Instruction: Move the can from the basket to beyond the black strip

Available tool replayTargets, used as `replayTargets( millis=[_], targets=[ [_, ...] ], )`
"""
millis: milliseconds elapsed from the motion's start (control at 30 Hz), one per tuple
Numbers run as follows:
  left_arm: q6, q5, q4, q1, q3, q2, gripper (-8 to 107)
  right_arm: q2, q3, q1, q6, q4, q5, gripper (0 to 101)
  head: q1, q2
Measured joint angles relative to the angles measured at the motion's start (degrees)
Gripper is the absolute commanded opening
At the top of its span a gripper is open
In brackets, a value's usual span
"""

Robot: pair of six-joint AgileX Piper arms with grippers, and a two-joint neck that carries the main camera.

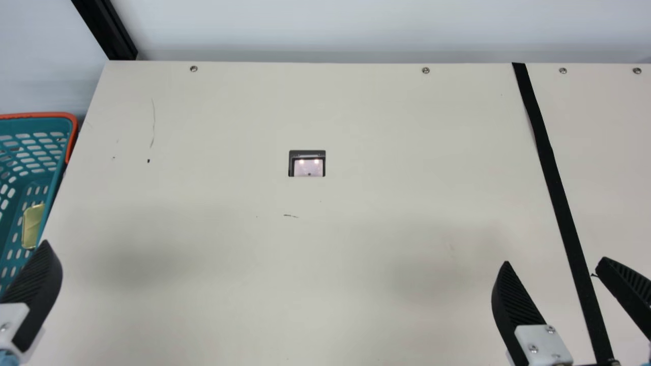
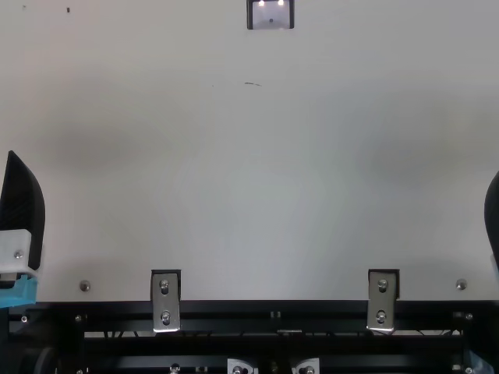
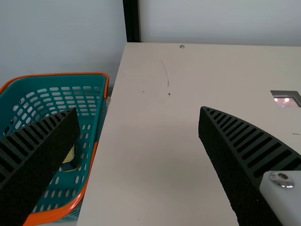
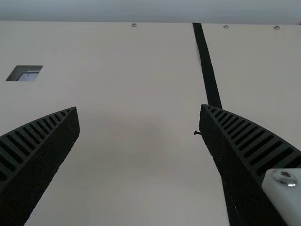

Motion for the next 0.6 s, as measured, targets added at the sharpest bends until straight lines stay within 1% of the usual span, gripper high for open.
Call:
replayTargets(
  millis=[600],
  targets=[
    [0.0,0.0,0.0,0.0,0.0,0.0,90,0.0,0.0,0.0,0.0,0.0,0.0,101,0.0,0.0]
  ],
)
